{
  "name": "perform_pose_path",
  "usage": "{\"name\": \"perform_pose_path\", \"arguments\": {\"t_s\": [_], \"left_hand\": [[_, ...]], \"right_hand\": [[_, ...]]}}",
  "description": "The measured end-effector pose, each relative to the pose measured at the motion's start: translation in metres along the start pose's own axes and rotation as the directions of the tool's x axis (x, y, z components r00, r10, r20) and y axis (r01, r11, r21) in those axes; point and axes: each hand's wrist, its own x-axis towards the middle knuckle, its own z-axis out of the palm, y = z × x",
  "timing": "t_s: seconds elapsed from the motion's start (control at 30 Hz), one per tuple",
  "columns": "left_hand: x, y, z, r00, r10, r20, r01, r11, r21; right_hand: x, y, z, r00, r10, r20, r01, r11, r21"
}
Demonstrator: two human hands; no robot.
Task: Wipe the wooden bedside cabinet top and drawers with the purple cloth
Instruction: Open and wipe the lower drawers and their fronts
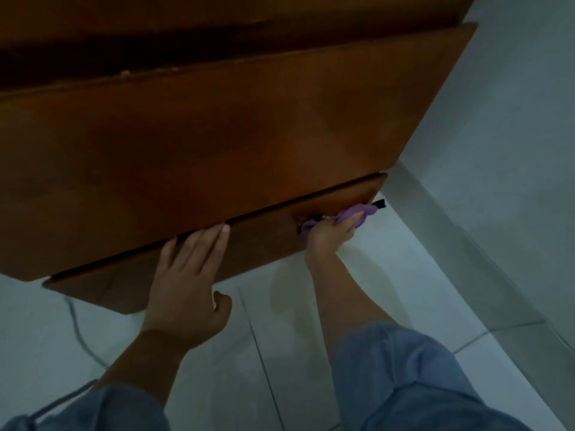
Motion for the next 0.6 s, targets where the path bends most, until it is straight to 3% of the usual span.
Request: {"name": "perform_pose_path", "arguments": {"t_s": [0.03, 0.13, 0.2, 0.23, 0.33, 0.43, 0.6], "left_hand": [[0.001, -0.002, 0.002, 1.000, 0.007, 0.000, -0.007, 1.000, 0.004], [0.002, -0.004, 0.003, 0.999, 0.026, 0.028, -0.027, 0.999, 0.028], [0.001, -0.003, 0.000, 0.999, 0.026, 0.044, -0.027, 0.999, 0.028], [0.001, -0.002, -0.002, 0.999, 0.026, 0.046, -0.027, 0.999, 0.029], [-0.002, 0.001, -0.010, 0.999, 0.027, 0.018, -0.028, 0.999, 0.037], [-0.009, -0.005, -0.015, 1.000, -0.014, 0.016, 0.012, 0.995, 0.095], [-0.020, -0.023, -0.009, 1.000, -0.008, 0.009, 0.007, 0.996, 0.094]], "right_hand": [[0.001, 0.008, 0.000, 0.997, 0.053, 0.063, -0.056, 0.997, 0.049], [0.003, 0.018, -0.010, 0.963, 0.239, 0.124, -0.233, 0.971, -0.062], [-0.003, 0.021, -0.016, 0.949, 0.274, 0.159, -0.274, 0.961, -0.018], [-0.008, 0.020, -0.017, 0.970, 0.221, 0.104, -0.217, 0.975, -0.041], [-0.044, 0.002, -0.010, 0.992, 0.121, -0.044, -0.115, 0.986, 0.119], [-0.076, -0.014, 0.018, 0.999, -0.037, 0.038, 0.037, 0.999, 0.003], [-0.081, -0.014, 0.038, 0.999, -0.019, 0.045, 0.022, 0.998, -0.067]]}}
